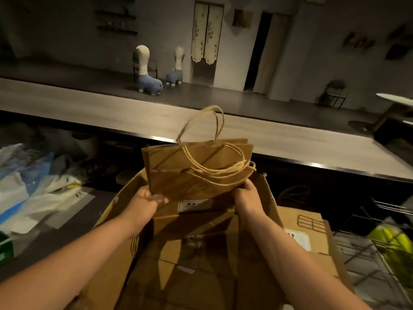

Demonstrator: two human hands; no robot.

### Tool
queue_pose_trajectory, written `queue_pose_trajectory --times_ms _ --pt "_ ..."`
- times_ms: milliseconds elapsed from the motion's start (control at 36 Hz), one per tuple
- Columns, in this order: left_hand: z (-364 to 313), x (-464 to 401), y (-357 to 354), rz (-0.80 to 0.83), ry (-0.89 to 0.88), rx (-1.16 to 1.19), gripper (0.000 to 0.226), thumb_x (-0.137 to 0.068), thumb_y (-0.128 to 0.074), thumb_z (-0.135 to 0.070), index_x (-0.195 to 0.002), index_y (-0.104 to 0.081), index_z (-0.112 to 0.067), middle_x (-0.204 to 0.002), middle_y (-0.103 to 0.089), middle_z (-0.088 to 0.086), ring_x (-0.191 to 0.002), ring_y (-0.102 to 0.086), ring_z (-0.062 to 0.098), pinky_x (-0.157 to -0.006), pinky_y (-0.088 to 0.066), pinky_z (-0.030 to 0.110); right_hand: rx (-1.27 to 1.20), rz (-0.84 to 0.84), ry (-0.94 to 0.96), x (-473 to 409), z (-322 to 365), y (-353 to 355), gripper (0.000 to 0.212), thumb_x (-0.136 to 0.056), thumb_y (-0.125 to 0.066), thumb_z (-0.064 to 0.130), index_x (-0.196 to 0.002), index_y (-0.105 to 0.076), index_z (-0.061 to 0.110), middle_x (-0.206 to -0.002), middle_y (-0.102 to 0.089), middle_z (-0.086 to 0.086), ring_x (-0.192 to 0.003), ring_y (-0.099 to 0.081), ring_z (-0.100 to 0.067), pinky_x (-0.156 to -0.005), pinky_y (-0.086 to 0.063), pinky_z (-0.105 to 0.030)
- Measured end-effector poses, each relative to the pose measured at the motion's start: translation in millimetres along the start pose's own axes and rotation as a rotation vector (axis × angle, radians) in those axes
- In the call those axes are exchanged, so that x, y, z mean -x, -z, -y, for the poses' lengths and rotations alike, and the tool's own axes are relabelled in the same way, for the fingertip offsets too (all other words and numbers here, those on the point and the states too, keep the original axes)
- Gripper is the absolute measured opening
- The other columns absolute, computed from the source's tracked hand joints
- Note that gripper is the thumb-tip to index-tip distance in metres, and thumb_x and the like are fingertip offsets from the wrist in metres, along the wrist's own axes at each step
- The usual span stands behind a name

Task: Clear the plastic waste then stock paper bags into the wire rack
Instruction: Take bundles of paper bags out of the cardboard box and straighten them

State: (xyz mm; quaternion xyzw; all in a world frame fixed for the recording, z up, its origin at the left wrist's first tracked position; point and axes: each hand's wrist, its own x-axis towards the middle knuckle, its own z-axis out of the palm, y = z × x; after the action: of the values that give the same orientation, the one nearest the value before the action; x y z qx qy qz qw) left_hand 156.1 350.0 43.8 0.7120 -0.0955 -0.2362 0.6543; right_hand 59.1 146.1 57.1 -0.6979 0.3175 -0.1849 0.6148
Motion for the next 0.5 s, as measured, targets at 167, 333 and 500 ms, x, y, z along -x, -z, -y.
queue_pose_trajectory --times_ms 167,333,500 --pt "17.4 -18.2 -9.9 -0.059 0.063 -0.011 0.016 -0.093 -0.052 0.005 -0.087 -0.054 -0.010 -0.081 -0.060 0.009 -0.082 -0.058 0.022 -0.089 -0.046 0.035 0.042 -0.027 -0.051 -10.3 -20.5 -1.3 0.029 -0.094 -0.053 0.012 -0.120 -0.063 0.023 -0.109 -0.069 0.002 -0.106 -0.063 -0.017 -0.096 -0.052 -0.038" --pt "47.4 -27.3 -12.8 0.066 0.395 -0.364 0.040 -0.083 -0.074 -0.020 -0.111 -0.046 -0.012 -0.119 -0.052 0.004 -0.122 -0.046 0.027 -0.096 -0.041 0.038 0.225 0.065 -0.272 -11.5 -42.6 12.7 0.047 -0.088 -0.059 0.003 -0.130 -0.048 0.020 -0.111 -0.061 -0.004 -0.103 -0.058 -0.023 -0.098 -0.050 -0.043" --pt "59.7 -32.2 -14.0 0.053 0.363 -0.408 0.035 -0.087 -0.069 -0.025 -0.118 -0.054 -0.018 -0.114 -0.058 0.001 -0.111 -0.053 0.023 -0.093 -0.046 0.036 0.390 0.051 -0.256 -20.9 -53.3 9.0 0.047 -0.090 -0.065 0.014 -0.133 -0.050 0.023 -0.124 -0.061 -0.003 -0.117 -0.057 -0.023 -0.104 -0.047 -0.040"
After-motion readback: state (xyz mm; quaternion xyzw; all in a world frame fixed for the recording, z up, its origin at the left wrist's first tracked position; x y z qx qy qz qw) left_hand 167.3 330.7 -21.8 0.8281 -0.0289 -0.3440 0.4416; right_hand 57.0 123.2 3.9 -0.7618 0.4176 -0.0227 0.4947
